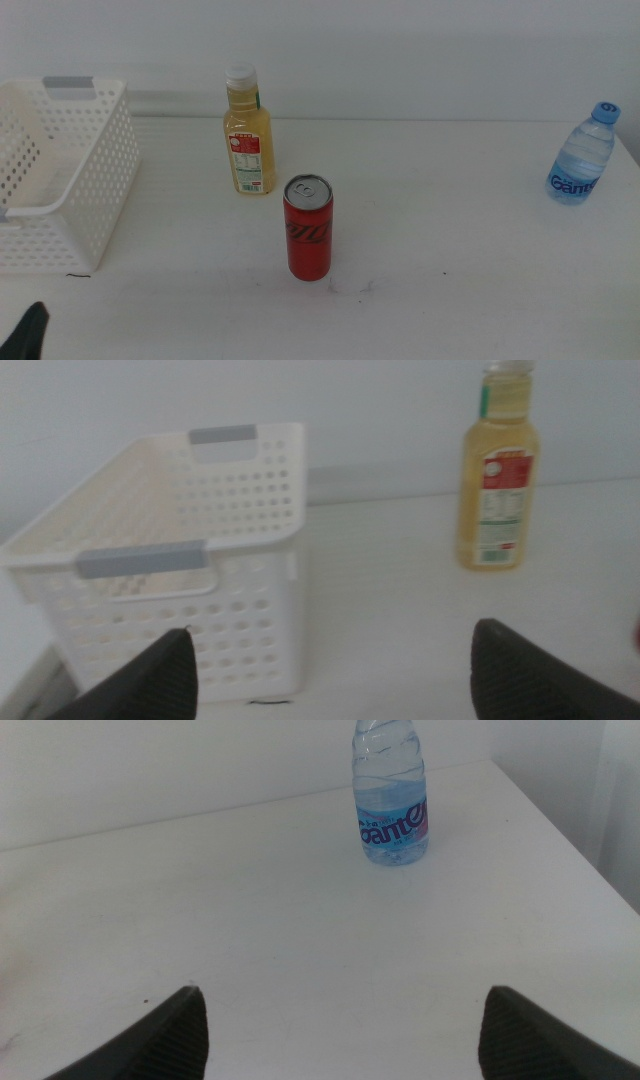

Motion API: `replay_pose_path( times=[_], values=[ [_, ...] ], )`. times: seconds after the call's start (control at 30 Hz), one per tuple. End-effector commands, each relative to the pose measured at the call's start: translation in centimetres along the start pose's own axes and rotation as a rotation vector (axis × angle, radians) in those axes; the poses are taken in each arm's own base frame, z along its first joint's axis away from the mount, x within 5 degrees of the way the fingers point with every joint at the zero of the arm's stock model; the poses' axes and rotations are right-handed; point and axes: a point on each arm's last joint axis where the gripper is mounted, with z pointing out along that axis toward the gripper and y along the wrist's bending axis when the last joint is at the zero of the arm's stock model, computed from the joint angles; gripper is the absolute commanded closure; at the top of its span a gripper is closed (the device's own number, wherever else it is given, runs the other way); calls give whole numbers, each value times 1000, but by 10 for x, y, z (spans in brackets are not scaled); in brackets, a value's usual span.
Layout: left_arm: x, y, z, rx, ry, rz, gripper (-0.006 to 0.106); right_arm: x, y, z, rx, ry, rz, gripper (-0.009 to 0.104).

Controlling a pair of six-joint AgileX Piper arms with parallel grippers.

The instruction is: Use arms to grab the bottles and put them into the dustbin to the left of the table.

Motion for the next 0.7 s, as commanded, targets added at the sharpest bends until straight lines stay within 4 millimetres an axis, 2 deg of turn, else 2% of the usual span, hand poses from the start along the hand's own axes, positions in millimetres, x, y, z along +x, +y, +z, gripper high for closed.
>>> replay_pose_path(
  times=[0.0,0.17,0.37,0.67],
  values=[
    [-2,-3,1,41,-11,-37,7,0,0,0,6,-12,-6,21],
    [-5,-17,15,230,31,-38,7,0,0,0,6,-12,-6,21],
    [-7,-46,30,486,55,-6,7,0,0,0,6,-12,-6,21],
    [-3,-84,52,631,7,16,7,0,0,0,6,-12,-6,21]
  ],
)
